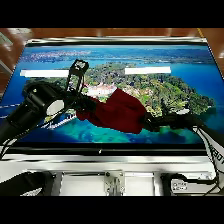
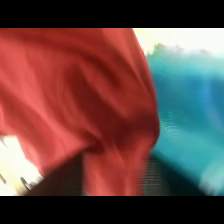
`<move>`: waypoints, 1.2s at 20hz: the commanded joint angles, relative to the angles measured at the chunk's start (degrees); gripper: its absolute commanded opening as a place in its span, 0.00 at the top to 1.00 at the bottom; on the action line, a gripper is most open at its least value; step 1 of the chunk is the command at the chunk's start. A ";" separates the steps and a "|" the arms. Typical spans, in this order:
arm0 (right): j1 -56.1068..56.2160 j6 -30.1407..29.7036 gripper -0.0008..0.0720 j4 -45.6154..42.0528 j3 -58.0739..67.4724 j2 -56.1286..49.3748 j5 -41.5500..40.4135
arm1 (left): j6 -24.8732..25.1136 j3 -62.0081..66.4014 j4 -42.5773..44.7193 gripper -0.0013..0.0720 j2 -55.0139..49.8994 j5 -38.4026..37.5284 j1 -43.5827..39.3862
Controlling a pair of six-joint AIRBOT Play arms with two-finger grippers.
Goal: Fold the shirts.
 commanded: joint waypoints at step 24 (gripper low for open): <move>-14.82 -8.59 0.90 7.82 45.59 47.15 -8.28 | 7.37 19.71 2.12 0.93 25.35 -12.09 2.12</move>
